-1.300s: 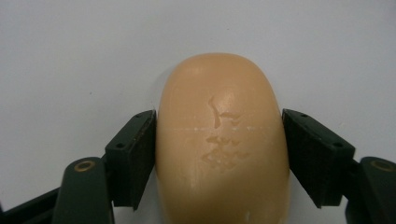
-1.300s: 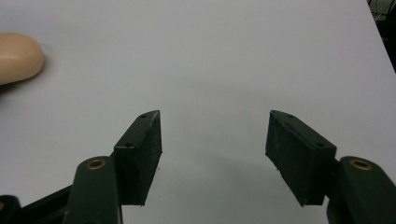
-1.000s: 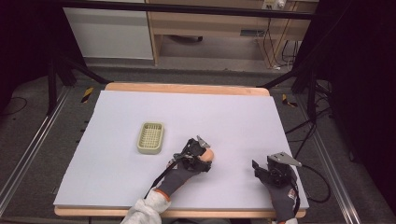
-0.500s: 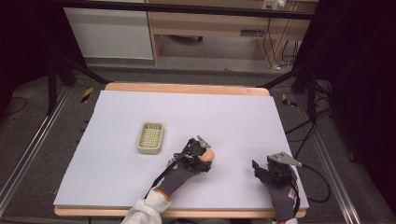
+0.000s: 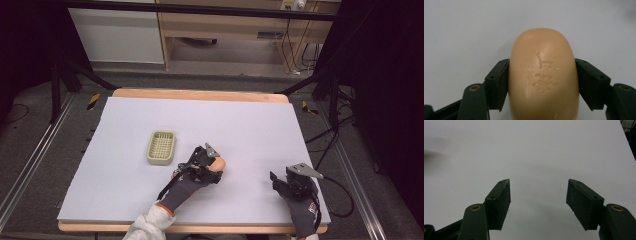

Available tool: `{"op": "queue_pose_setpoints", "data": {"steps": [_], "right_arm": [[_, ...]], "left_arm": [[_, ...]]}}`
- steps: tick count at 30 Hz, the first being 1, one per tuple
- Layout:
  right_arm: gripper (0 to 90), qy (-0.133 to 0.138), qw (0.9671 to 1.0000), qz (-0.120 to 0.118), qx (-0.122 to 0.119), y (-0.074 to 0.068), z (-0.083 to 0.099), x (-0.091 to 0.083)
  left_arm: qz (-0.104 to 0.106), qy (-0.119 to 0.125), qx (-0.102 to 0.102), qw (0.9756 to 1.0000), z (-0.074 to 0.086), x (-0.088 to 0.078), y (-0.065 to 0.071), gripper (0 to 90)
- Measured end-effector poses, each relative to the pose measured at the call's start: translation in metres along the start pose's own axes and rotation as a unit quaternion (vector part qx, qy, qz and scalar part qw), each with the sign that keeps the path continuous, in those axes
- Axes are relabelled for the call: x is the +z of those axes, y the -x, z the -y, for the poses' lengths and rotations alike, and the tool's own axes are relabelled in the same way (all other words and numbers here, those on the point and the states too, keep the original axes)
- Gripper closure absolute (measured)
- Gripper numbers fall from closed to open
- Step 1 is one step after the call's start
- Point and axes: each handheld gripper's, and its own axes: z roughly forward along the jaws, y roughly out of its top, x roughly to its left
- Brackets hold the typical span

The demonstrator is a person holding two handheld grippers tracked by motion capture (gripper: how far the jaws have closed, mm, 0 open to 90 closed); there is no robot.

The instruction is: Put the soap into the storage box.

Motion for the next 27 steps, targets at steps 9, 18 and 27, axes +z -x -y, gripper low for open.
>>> {"op": "queue_pose_setpoints", "data": {"steps": [9, 18, 27], "right_arm": [[36.0, 0.001, 1.0000, 0.001, 0.001, 0.000, 0.000, 0.000], [36.0, 0.000, 1.0000, 0.002, 0.000, 0.000, 0.000, 0.000], [36.1, 0.000, 1.0000, 0.004, -0.001, 0.000, 0.000, 0.000]], "left_arm": [[-0.005, 0.012, -0.006, 0.9999, 0.007, -0.026, -0.013, 31.6], [-0.017, 0.022, -0.013, 0.9995, 0.016, -0.046, -0.026, 31.6], [-0.022, 0.022, -0.023, 0.9992, 0.024, -0.055, -0.037, 31.6]]}}
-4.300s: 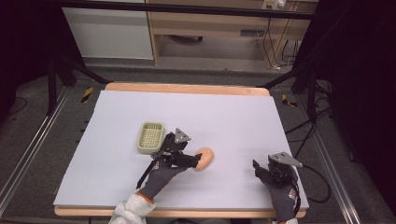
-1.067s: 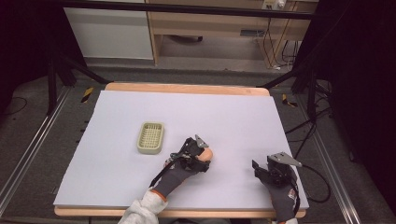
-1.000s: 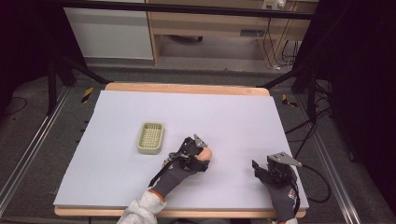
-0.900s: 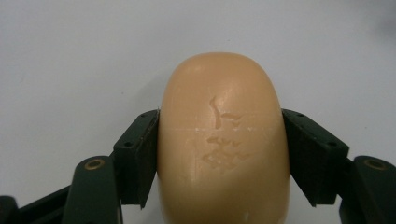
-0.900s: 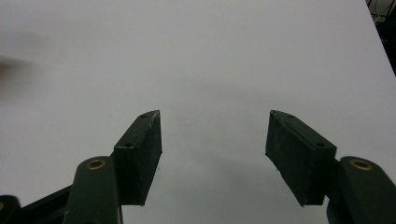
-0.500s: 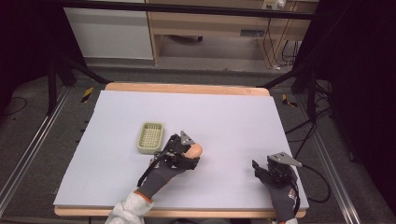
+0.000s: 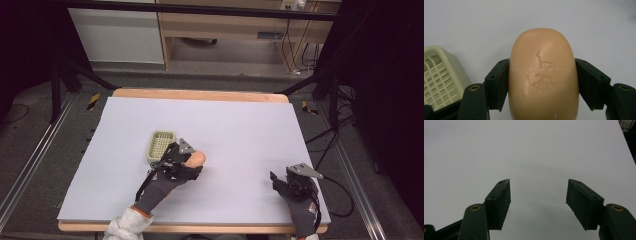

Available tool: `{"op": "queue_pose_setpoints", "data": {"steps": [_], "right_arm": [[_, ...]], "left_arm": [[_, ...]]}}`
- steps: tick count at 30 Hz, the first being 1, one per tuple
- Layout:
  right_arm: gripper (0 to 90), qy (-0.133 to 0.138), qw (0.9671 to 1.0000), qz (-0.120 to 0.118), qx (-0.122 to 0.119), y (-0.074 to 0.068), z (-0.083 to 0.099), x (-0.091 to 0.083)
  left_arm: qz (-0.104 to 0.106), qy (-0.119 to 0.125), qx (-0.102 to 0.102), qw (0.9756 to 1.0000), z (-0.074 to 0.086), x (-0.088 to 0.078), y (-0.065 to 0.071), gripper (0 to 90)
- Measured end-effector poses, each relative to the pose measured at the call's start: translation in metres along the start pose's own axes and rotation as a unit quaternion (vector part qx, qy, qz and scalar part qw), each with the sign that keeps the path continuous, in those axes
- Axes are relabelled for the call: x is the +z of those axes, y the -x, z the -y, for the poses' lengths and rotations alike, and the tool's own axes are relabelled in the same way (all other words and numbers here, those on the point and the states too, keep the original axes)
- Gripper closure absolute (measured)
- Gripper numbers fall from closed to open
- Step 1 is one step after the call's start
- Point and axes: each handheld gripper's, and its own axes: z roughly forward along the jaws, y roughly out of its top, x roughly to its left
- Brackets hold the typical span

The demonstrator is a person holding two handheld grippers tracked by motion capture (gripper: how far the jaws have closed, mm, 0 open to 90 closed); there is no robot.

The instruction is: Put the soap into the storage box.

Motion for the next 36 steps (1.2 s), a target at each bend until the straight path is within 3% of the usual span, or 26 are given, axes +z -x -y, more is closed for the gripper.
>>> {"op": "queue_pose_setpoints", "data": {"steps": [25, 36], "right_arm": [[36.3, 0.002, 1.0000, -0.001, -0.001, -0.001, 0.000, 0.000], [36.4, 0.000, 1.0000, -0.002, 0.001, -0.001, 0.000, 0.000]], "left_arm": [[-0.022, 0.006, -0.028, 0.9993, 0.010, -0.017, -0.028, 31.6], [-0.039, 0.018, -0.051, 0.9978, 0.011, -0.024, -0.043, 31.7]]}}
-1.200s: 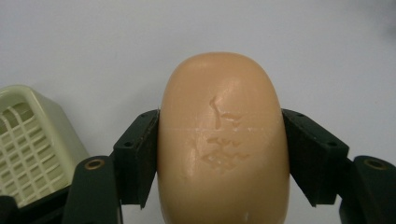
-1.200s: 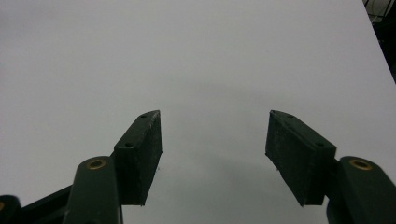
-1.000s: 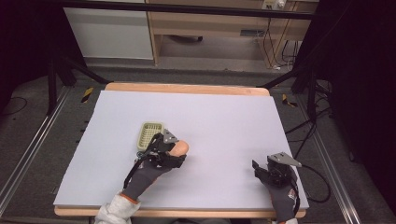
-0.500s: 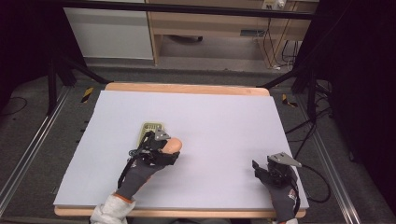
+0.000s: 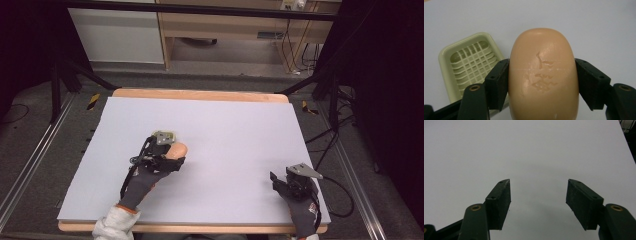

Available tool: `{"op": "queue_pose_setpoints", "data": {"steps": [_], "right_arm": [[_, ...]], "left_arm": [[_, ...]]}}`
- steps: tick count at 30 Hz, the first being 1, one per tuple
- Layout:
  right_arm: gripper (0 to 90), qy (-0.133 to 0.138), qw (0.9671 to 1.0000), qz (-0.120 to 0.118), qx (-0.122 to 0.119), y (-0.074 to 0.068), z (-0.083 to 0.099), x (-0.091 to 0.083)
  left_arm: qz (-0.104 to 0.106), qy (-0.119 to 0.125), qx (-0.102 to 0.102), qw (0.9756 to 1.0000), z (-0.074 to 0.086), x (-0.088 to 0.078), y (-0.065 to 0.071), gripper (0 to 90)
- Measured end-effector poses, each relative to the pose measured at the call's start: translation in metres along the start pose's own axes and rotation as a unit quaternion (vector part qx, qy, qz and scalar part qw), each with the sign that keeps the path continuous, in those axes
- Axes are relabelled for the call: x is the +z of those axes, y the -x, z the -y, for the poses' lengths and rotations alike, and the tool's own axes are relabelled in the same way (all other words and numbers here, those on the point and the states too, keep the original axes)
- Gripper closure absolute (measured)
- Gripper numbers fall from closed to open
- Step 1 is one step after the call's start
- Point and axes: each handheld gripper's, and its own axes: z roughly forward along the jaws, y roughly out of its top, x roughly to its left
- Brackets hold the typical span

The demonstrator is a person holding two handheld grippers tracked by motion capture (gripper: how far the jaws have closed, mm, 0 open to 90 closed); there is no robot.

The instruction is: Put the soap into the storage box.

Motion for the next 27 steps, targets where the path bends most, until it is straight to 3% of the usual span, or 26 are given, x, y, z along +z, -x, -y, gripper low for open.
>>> {"op": "queue_pose_setpoints", "data": {"steps": [18, 27], "right_arm": [[36.5, -0.001, 1.0000, 0.001, -0.003, 0.000, 0.000, 0.000], [36.6, -0.001, 1.0000, 0.002, -0.006, 0.000, 0.000, 0.001]], "left_arm": [[-0.028, 0.007, -0.027, 0.9992, -0.002, -0.002, -0.026, 31.6], [-0.051, 0.019, -0.043, 0.9976, -0.001, 0.000, -0.038, 31.6]]}}
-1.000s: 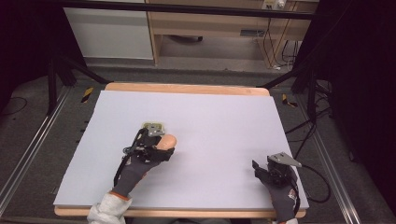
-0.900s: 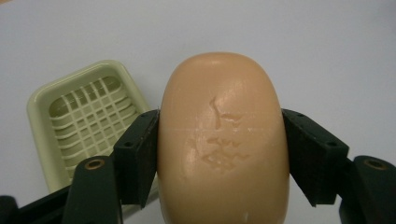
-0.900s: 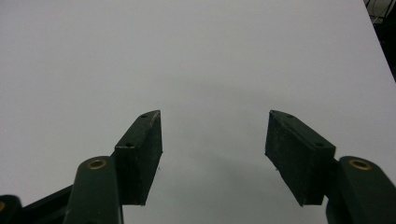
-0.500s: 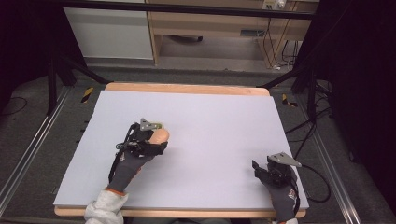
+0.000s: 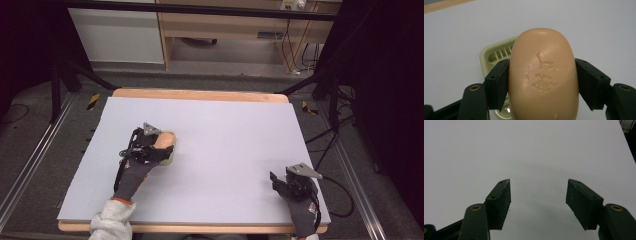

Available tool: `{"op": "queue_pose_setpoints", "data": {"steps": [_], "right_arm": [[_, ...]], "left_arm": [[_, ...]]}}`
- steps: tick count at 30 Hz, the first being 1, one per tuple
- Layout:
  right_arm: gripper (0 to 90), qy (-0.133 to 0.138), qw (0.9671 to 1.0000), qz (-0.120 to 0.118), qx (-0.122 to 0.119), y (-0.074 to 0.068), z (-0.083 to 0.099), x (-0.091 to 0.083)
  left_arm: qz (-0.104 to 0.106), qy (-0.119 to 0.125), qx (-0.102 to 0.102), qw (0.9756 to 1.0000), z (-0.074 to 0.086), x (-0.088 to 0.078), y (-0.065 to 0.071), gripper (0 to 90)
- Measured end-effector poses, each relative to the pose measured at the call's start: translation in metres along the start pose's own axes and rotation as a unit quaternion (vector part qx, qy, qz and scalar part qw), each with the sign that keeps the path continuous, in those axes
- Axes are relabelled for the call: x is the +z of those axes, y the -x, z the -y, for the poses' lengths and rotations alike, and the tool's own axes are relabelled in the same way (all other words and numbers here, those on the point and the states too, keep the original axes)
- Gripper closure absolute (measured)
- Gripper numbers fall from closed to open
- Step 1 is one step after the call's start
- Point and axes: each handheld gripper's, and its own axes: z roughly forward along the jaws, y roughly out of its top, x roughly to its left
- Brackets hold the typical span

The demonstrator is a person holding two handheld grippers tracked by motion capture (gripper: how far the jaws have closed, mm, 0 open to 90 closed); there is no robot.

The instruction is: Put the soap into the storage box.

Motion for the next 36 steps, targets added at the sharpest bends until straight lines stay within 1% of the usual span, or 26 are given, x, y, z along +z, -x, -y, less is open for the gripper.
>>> {"op": "queue_pose_setpoints", "data": {"steps": [4, 7, 11, 12, 14, 17, 18, 19, 20, 22, 28, 36], "right_arm": [[36.6, 0.000, 1.0000, 0.000, -0.001, 0.000, 0.000, 0.000], [36.7, -0.001, 1.0000, -0.001, 0.001, -0.001, 0.000, 0.000], [36.8, -0.001, 1.0000, 0.000, -0.002, -0.001, 0.000, 0.001], [36.8, 0.000, 1.0000, 0.000, -0.001, -0.001, 0.000, 0.001], [36.8, 0.000, 1.0000, 0.000, -0.001, -0.001, 0.000, 0.001], [36.8, 0.000, 1.0000, 0.000, -0.001, -0.001, 0.000, 0.001], [36.8, 0.000, 1.0000, 0.000, -0.001, -0.001, 0.000, 0.001], [36.8, 0.000, 1.0000, 0.000, -0.001, -0.001, 0.000, 0.001], [36.8, 0.000, 1.0000, 0.000, -0.002, -0.001, 0.000, 0.001], [36.8, 0.000, 1.0000, 0.000, -0.001, -0.001, 0.000, 0.001], [36.8, -0.001, 1.0000, 0.000, -0.001, -0.001, 0.000, 0.001], [36.8, -0.001, 1.0000, -0.001, 0.000, -0.002, 0.000, 0.001]], "left_arm": [[-0.003, -0.004, -0.003, 1.0000, 0.000, 0.003, -0.003, 31.6], [-0.007, -0.004, -0.008, 0.9999, -0.001, 0.006, -0.007, 31.6], [-0.011, -0.006, -0.016, 0.9998, -0.001, 0.011, -0.011, 31.6], [-0.013, -0.010, -0.015, 0.9998, -0.001, 0.012, -0.012, 31.6], [-0.016, -0.006, -0.018, 0.9997, 0.000, 0.014, -0.014, 31.6], [-0.018, -0.010, -0.023, 0.9995, 0.001, 0.018, -0.017, 31.6], [-0.018, -0.014, -0.021, 0.9995, 0.001, 0.019, -0.018, 31.6], [-0.020, -0.011, -0.024, 0.9994, 0.001, 0.020, -0.018, 31.6], [-0.021, -0.013, -0.022, 0.9994, 0.001, 0.021, -0.019, 31.6], [-0.022, -0.012, -0.025, 0.9994, 0.002, 0.023, -0.019, 31.6], [-0.026, -0.021, -0.026, 0.9991, 0.005, 0.032, -0.021, 31.6], [-0.024, -0.027, -0.024, 0.9990, 0.008, 0.041, -0.020, 31.6]]}}
